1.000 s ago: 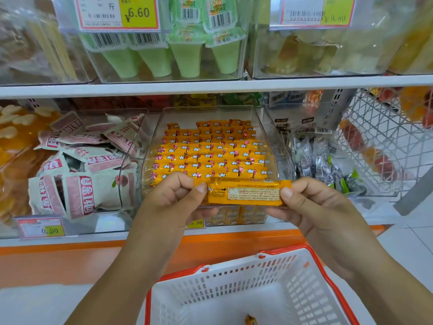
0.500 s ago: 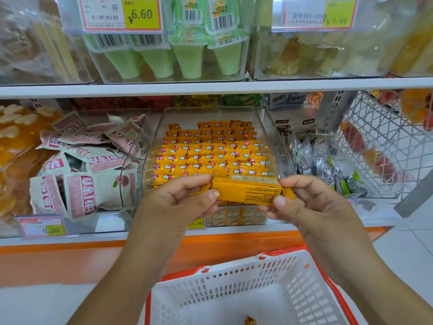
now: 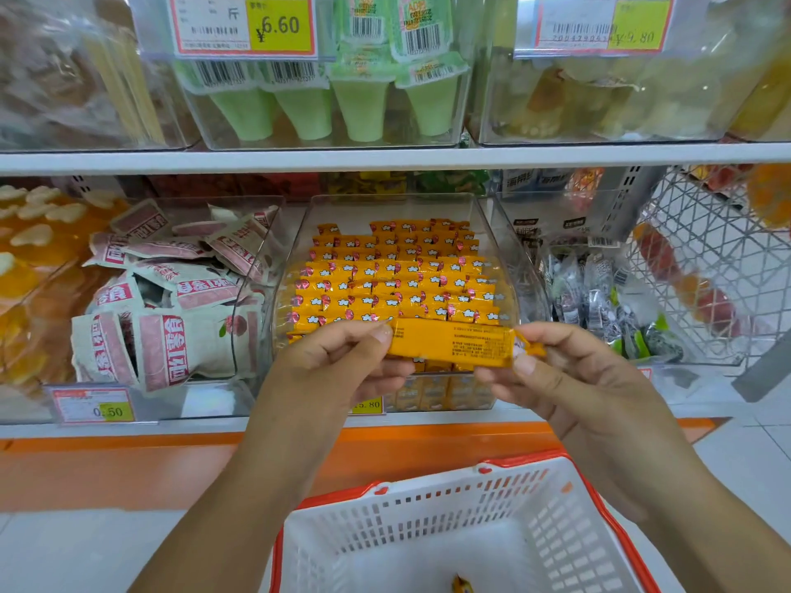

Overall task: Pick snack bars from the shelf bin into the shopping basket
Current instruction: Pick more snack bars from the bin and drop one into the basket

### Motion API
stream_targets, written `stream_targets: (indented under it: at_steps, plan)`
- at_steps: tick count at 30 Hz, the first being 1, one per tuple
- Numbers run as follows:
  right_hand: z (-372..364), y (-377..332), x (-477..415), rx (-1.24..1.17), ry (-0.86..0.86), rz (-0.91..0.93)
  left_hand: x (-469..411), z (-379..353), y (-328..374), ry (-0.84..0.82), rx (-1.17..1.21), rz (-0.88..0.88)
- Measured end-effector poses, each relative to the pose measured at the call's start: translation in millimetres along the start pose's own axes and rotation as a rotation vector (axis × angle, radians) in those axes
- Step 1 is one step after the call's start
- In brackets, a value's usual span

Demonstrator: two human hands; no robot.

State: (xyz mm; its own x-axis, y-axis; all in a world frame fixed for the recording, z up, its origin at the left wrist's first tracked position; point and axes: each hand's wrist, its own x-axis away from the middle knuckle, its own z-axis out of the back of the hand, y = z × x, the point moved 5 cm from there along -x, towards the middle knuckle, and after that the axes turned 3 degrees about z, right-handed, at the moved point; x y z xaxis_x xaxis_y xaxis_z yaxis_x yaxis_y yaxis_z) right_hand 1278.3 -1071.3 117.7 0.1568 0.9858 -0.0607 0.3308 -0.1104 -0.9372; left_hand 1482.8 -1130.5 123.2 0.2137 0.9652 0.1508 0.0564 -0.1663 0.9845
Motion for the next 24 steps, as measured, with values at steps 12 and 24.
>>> stream_targets:
  at_steps: [12, 24]
  plan:
    - [2.0, 6.3, -1.6, 0.145, 0.058, 0.032, -2.8, -6.3, -9.4, -0.071, -0.280, -0.120]
    - [-8.3, -8.0, -43.8, 0.416, 0.220, 0.151, -51.7, 4.3, -4.8, 0.203, -0.922, -0.418]
